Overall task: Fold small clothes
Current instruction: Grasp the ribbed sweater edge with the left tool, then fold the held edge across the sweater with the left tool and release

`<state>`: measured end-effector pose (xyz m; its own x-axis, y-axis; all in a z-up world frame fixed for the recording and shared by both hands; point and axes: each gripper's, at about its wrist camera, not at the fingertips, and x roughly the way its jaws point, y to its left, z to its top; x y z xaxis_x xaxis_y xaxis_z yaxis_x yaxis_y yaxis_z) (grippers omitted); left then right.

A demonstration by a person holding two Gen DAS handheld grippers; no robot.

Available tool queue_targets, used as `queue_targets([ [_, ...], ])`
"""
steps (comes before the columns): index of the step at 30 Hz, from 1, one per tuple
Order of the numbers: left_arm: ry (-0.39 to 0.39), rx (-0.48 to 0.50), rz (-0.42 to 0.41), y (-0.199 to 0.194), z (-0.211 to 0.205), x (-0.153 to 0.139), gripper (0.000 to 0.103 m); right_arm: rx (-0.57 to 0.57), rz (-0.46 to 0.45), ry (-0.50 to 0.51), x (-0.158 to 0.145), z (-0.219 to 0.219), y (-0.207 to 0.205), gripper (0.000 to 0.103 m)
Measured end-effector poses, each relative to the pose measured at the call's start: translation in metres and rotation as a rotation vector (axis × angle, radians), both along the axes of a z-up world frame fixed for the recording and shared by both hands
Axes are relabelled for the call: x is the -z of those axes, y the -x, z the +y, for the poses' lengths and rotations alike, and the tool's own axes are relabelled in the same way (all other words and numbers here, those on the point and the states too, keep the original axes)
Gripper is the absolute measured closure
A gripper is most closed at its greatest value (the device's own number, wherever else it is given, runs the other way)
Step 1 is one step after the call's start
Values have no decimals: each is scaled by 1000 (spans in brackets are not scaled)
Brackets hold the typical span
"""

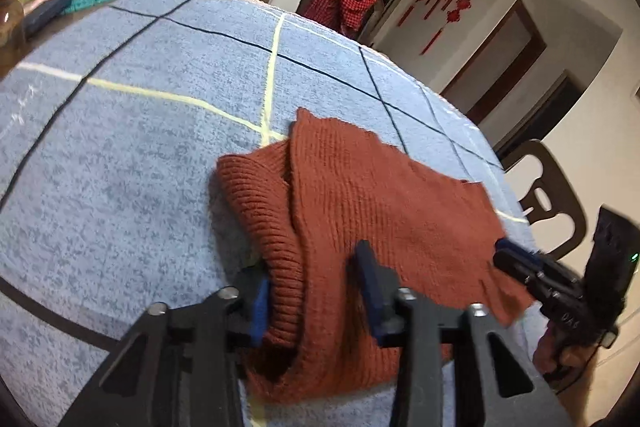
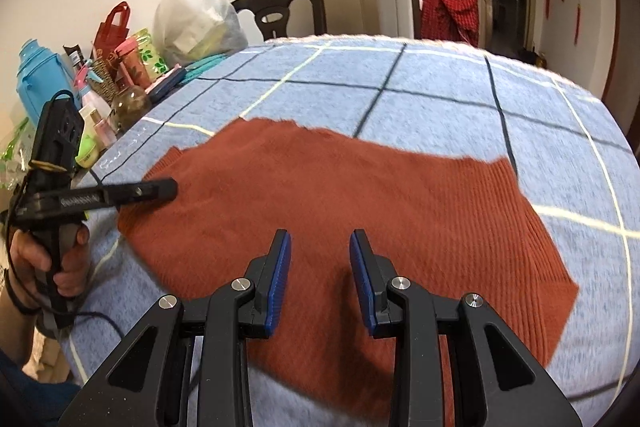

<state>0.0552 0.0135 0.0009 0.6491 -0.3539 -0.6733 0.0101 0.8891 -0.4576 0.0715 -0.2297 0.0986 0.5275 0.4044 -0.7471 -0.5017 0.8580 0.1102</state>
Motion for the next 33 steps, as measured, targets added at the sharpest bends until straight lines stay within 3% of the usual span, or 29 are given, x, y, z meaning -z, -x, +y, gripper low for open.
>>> queue_targets([
  [2,8,-2,1,-1,0,0,70,5,10,2,4,6,-8,73],
  [4,7,-4,2,-1,2,0,74,5,26,5,11,10,-16,82],
  [6,15,-5,2,-1,4,-1,79,26,56,33,21,12,-25,82],
  [11,74,25,-40,1,8,-20,84,21,40,-5,9,6,-18,82],
  [17,111,137,-130,-7,-18,-63,85,65,50,-49,1,-25,1,82],
  [21,117,250,-169,-20,-63,-82,86,137,70,-101,-3,-57,9,82],
  [24,108,333,-157,-31,-100,-76,86,191,66,-119,-8,-77,13,82],
  [29,94,436,-10,-52,-151,-24,85,240,85,-172,-11,-95,13,82],
  [33,117,465,-46,-40,-153,-37,76,266,119,-263,-9,-110,12,81],
])
